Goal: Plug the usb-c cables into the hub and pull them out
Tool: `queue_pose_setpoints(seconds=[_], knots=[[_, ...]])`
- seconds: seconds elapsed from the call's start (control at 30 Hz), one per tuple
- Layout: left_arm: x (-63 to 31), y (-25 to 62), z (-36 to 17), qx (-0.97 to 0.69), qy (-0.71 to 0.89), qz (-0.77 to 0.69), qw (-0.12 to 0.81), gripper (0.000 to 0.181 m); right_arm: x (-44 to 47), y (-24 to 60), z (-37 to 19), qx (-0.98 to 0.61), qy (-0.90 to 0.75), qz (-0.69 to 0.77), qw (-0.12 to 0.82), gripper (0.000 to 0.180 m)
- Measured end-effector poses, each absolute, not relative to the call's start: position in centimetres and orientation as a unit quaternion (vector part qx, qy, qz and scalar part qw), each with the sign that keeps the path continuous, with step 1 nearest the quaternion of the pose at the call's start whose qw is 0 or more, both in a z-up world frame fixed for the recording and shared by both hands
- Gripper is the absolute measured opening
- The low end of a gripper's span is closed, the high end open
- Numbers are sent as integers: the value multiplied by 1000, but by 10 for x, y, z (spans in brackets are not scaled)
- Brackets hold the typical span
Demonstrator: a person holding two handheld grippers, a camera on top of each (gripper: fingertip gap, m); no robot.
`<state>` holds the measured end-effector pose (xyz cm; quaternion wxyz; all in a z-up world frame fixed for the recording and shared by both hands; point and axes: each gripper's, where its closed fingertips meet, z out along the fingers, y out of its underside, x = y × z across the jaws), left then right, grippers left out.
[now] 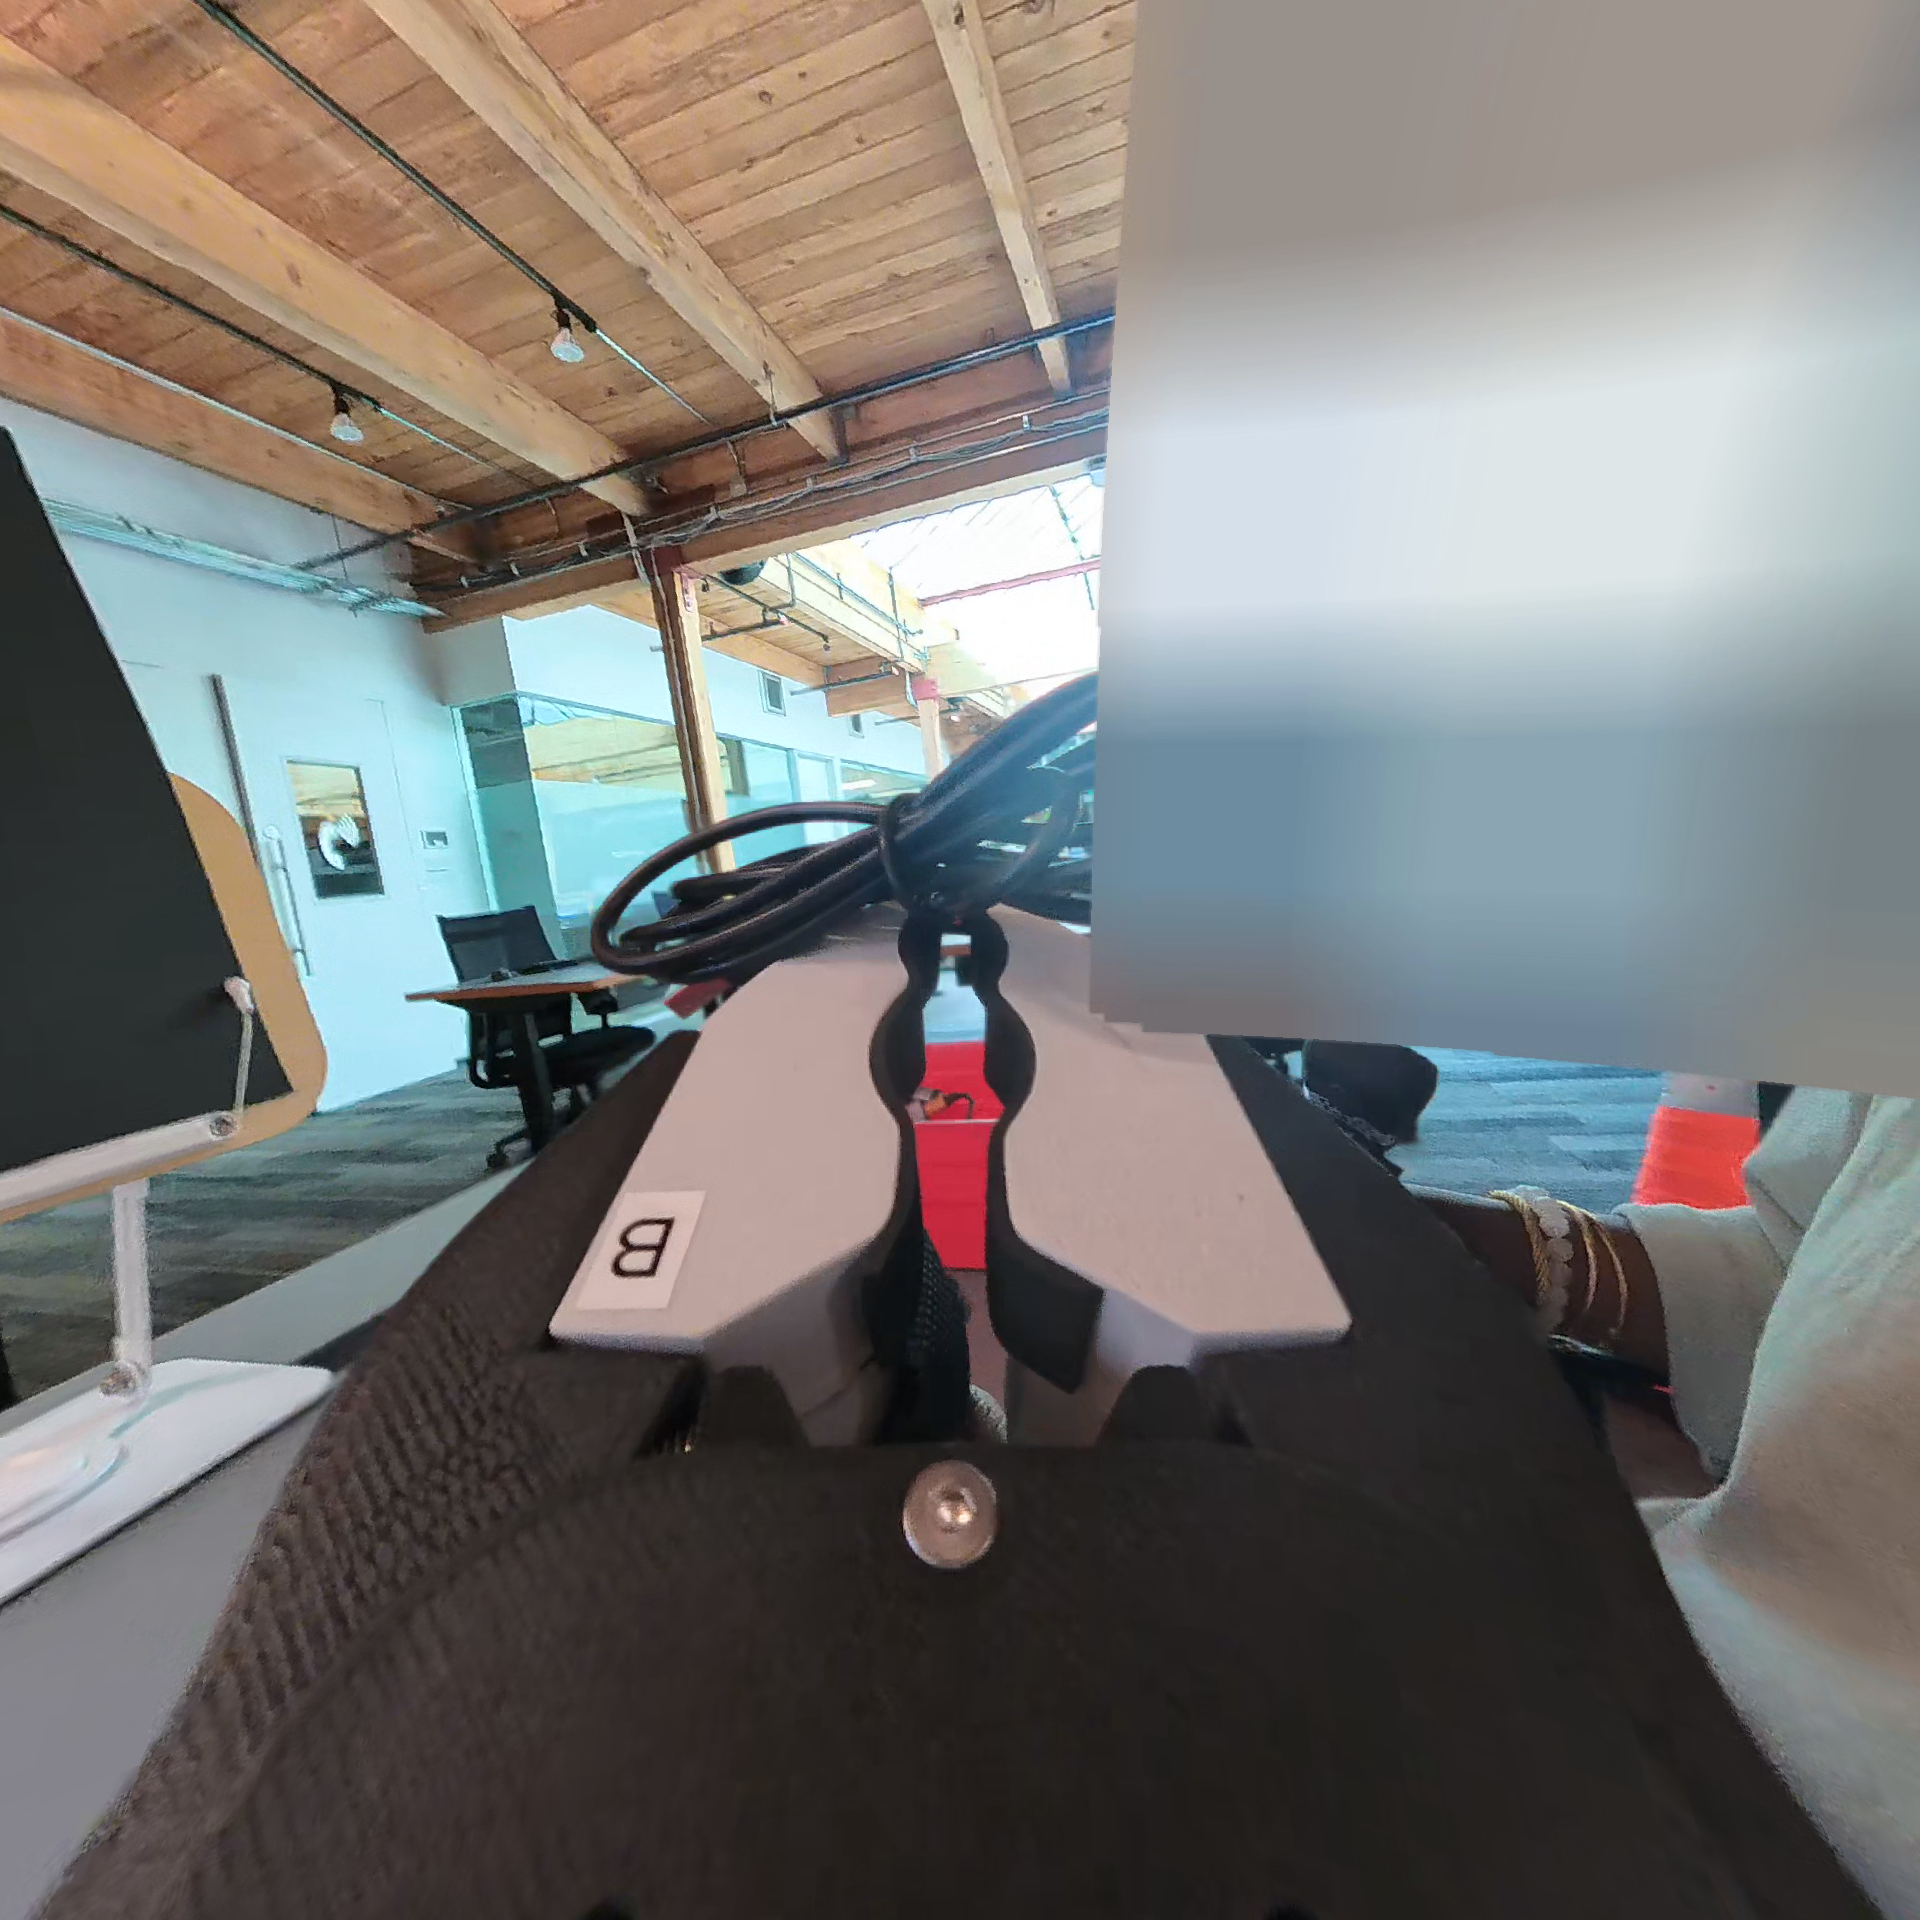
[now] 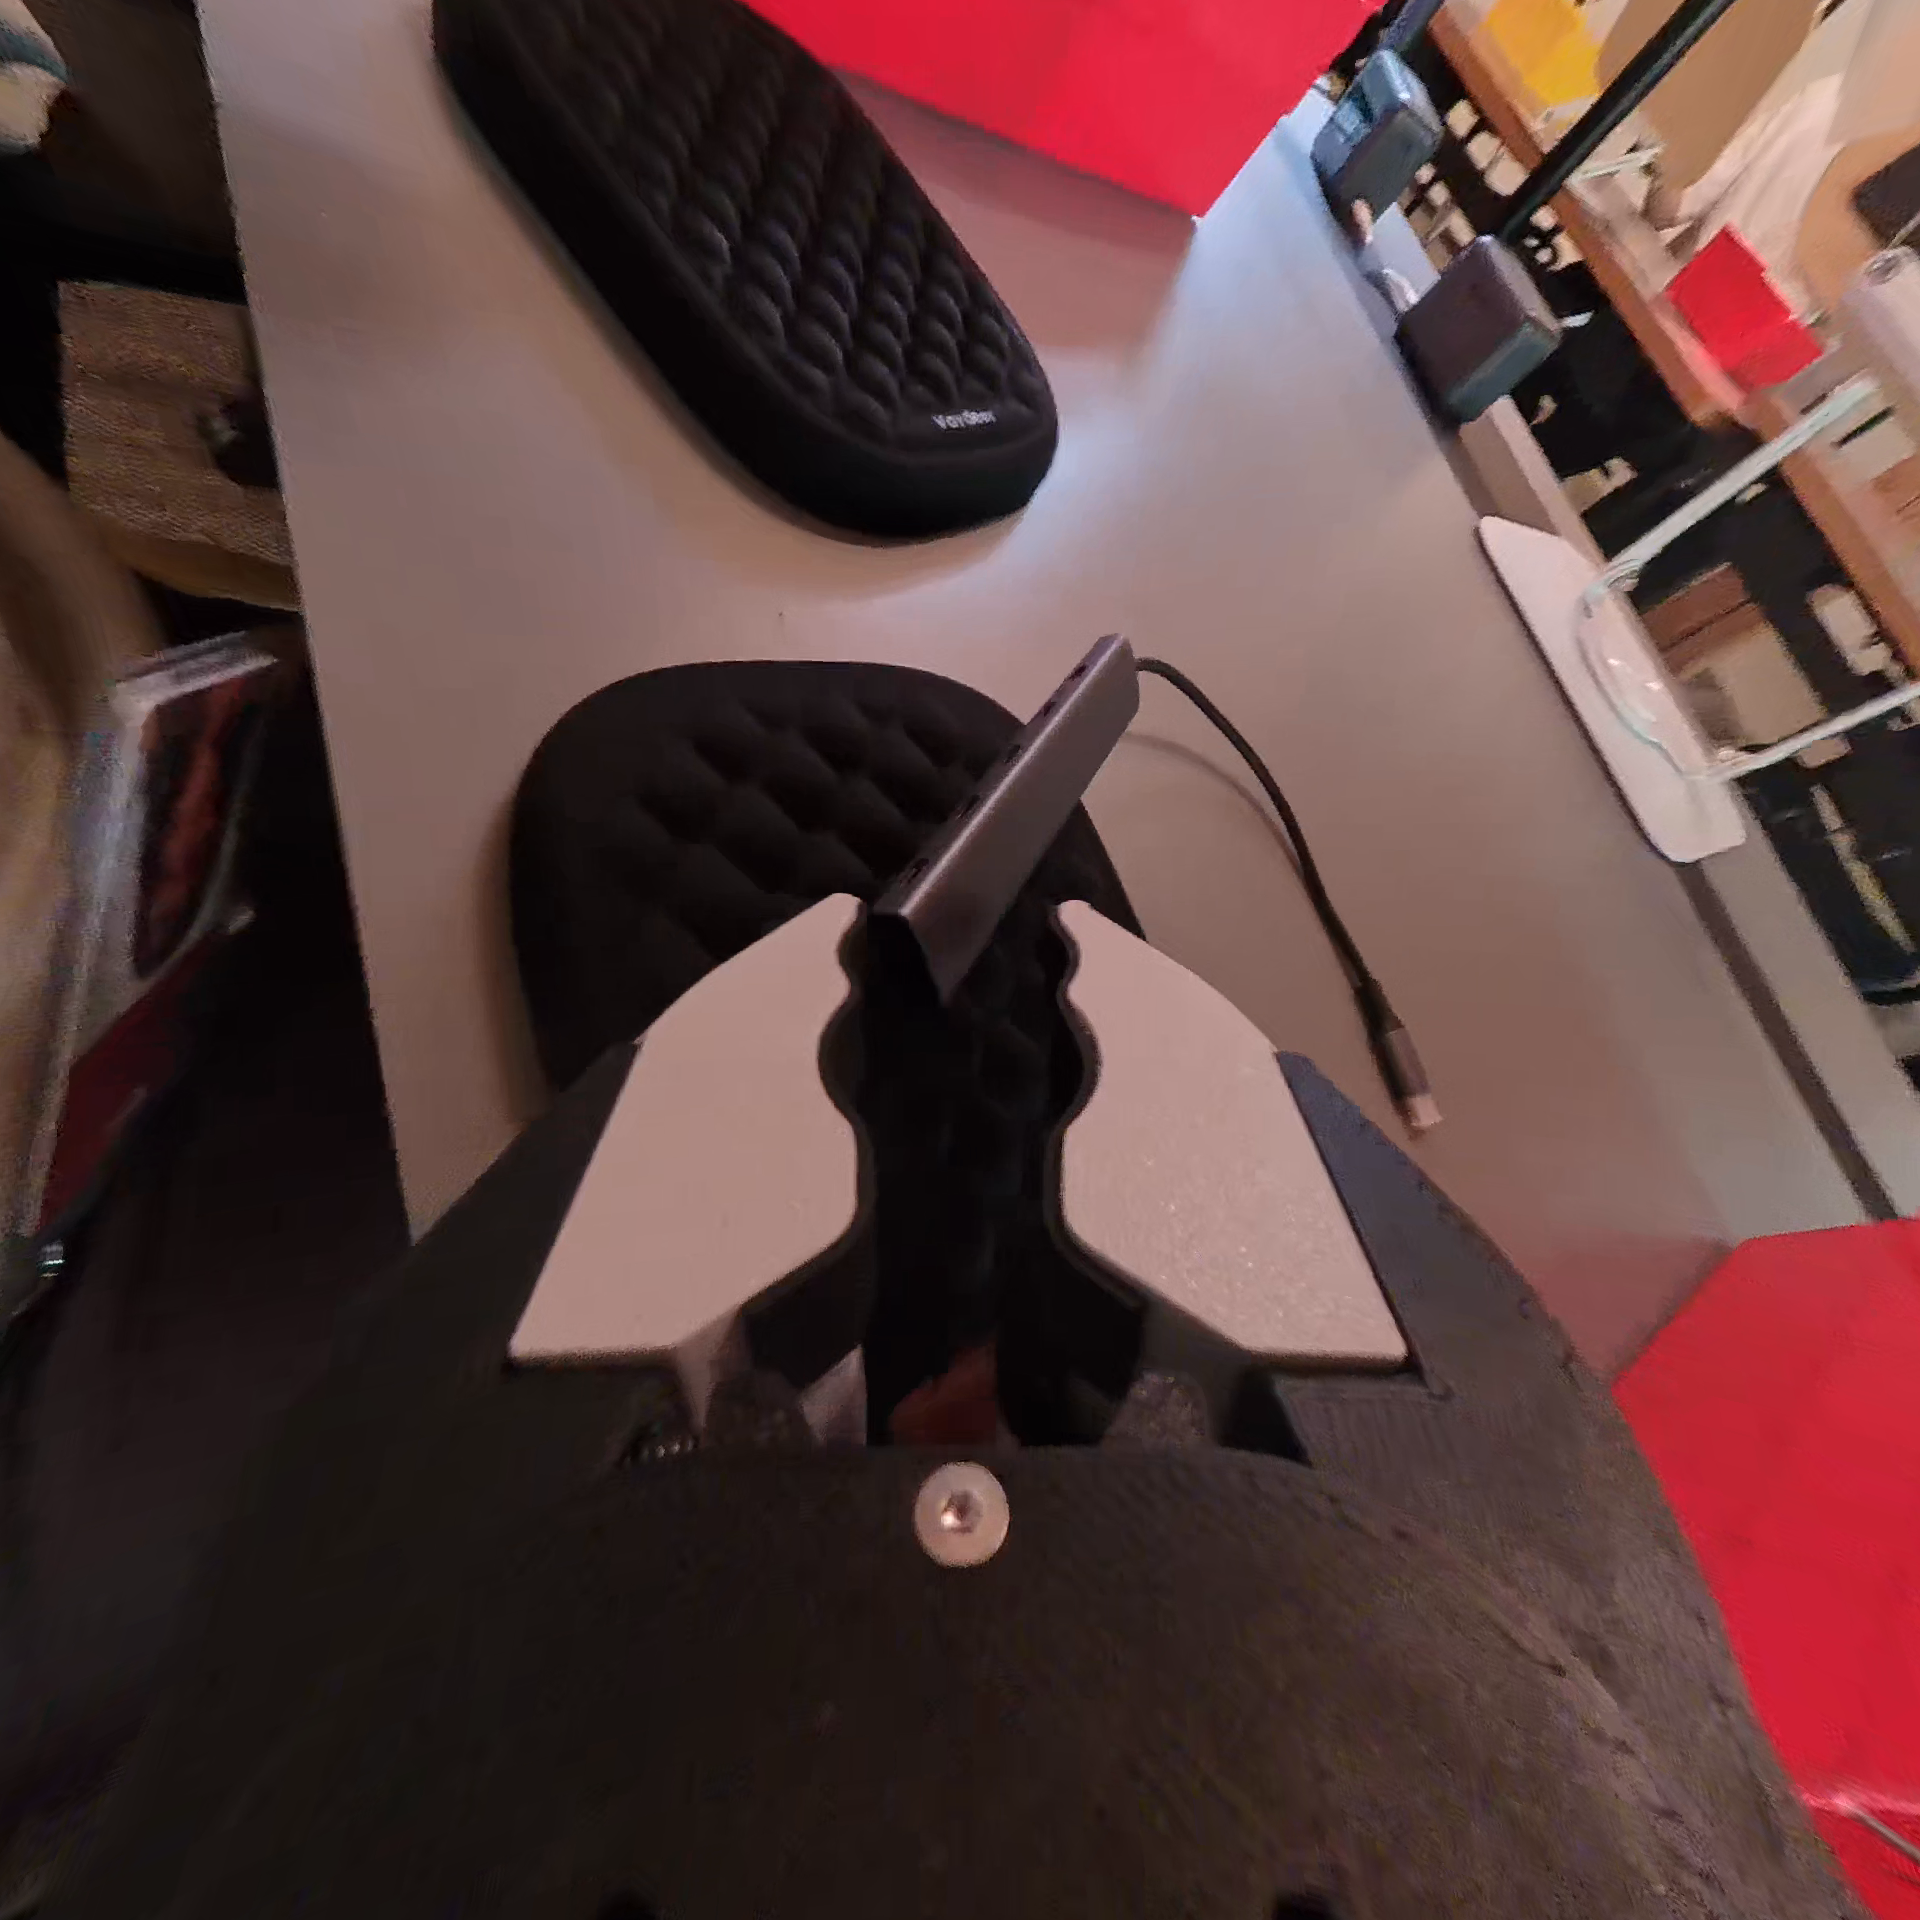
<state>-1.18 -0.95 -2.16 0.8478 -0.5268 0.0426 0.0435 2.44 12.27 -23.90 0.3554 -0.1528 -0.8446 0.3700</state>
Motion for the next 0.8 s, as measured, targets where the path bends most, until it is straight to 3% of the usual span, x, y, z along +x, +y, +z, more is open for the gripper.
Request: queue_pose_setpoints(seconds=[0.13,0.33,0.57,0.8], knots=[[-11,10,-35,-559,34,21,828,6,10,130,-227,-139,-820,324,451,12],[2,54,-59,-601,26,7,799,6,-5,128,-157,-148,-730,291,601,9],[17,81,-78,-620,56,13,782,5,-2,119,-104,-156,-689,226,671,9],[15,81,-73,-611,57,76,786,5,0,110,-90,-128,-666,177,714,9]])
